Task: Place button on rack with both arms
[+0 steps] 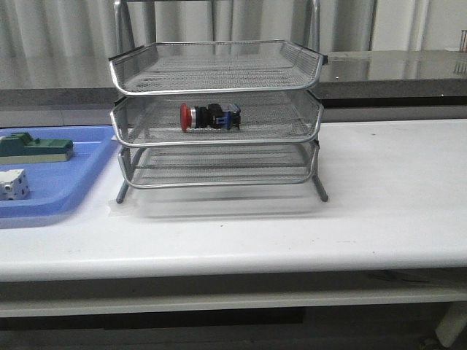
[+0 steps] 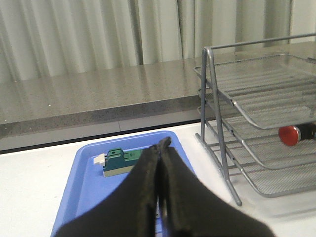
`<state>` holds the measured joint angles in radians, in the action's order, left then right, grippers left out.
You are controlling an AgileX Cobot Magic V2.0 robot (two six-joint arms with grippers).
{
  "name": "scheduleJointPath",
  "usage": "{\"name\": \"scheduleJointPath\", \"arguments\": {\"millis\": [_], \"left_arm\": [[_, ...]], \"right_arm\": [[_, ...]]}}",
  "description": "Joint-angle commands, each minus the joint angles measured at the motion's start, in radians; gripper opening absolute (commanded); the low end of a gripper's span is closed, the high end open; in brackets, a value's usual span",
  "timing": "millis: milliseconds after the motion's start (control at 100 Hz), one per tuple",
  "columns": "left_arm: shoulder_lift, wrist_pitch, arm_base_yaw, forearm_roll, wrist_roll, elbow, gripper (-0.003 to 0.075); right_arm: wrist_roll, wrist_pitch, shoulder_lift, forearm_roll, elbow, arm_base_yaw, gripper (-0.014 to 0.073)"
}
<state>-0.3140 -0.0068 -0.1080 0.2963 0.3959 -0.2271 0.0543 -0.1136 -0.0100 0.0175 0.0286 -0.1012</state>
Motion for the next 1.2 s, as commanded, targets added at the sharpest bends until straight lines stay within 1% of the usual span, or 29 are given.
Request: {"name": "scheduleJointPath", "arguments": {"millis": [0, 70, 90, 110, 190, 260, 410, 710, 760, 820, 1040, 1190], "left_arm": [[-0.005, -0.073, -0.001, -0.052, -0.035, -0.006, -0.0021], [-0.003, -0.073, -0.001, -0.142, -0.120, 0.016, -0.0021], [-0.003, -0.073, -0.001, -0.186, -0.184, 0.029, -0.0021], [-0.003, -0.075, -0.001, -0.196, -0.197, 0.032, -0.0021], [-0.003, -0.081, -0.001, -0.312, -0.336, 0.066, -0.0021], [-0.003, -0.103, -0.001, -0.349, -0.378, 0.096, -0.0021], [0.033, -0.158, -0.001, -0.352, -0.378, 0.163, -0.0021], [0.227, -0.162, -0.001, -0.348, -0.378, 0.280, -0.0021], [0.259, -0.118, -0.001, -0.346, -0.378, 0.280, -0.0021], [0.285, -0.110, -0.001, -0.345, -0.378, 0.280, -0.0021], [0.350, -0.110, -0.001, -0.345, -0.378, 0.280, -0.0021], [0.351, -0.114, 0.014, -0.345, -0.378, 0.280, -0.0021]], "right_arm": [[0.001, 0.087, -0.018, 0.010, -0.019, 0.000, -0.0060], [0.001, 0.087, -0.018, 0.010, -0.019, 0.000, -0.0060], [0.001, 0.087, -0.018, 0.010, -0.019, 0.000, -0.0060], [0.001, 0.087, -0.018, 0.010, -0.019, 0.000, -0.0060], [0.001, 0.087, -0.018, 0.010, -0.019, 0.000, -0.0060], [0.001, 0.087, -0.018, 0.010, -0.019, 0.000, -0.0060], [0.001, 0.087, -0.018, 0.010, -0.019, 0.000, -0.0060], [0.001, 0.086, -0.018, 0.010, -0.019, 0.000, -0.0060], [0.001, 0.086, -0.018, 0.010, -0.019, 0.000, -0.0060], [0.001, 0.086, -0.018, 0.010, -0.019, 0.000, -0.0060], [0.001, 0.086, -0.018, 0.010, -0.019, 0.000, -0.0060], [0.001, 0.086, -0.018, 0.010, -0.019, 0.000, -0.0060]]}}
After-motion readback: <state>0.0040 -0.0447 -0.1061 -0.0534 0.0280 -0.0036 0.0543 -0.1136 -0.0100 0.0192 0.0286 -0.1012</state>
